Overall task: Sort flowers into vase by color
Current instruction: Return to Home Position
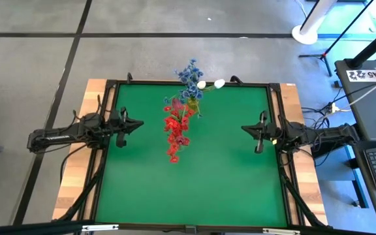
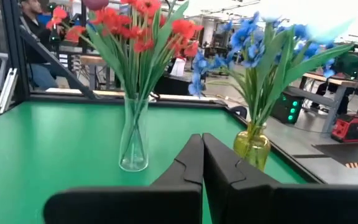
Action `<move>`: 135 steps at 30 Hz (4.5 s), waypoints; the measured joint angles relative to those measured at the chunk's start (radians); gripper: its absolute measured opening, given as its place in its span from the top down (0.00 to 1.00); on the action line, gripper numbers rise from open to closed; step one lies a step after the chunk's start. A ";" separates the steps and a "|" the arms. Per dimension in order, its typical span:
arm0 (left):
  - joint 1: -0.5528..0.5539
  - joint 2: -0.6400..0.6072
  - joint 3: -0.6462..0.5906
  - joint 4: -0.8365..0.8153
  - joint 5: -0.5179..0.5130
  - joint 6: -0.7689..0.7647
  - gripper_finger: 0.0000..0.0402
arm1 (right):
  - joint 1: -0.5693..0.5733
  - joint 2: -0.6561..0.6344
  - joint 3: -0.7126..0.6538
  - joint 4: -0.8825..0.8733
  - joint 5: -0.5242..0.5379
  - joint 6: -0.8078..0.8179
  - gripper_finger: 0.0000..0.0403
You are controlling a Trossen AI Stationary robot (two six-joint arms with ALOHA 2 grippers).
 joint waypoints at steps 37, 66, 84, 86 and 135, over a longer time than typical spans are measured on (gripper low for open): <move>-0.071 -0.044 -0.058 0.037 0.011 -0.002 1.00 | -0.001 -0.102 -0.041 -0.067 -0.086 -0.017 0.97; -0.071 -0.044 -0.058 0.037 0.011 -0.002 1.00 | -0.001 -0.102 -0.044 -0.069 -0.087 -0.023 0.97; -0.071 -0.044 -0.058 0.037 0.011 -0.002 1.00 | -0.001 -0.102 -0.044 -0.070 -0.087 -0.023 0.97; -0.071 -0.044 -0.058 0.037 0.011 -0.002 1.00 | -0.001 -0.102 -0.044 -0.070 -0.087 -0.023 0.97; -0.071 -0.043 -0.058 0.037 0.010 -0.002 1.00 | -0.001 -0.103 -0.044 -0.071 -0.087 -0.024 0.97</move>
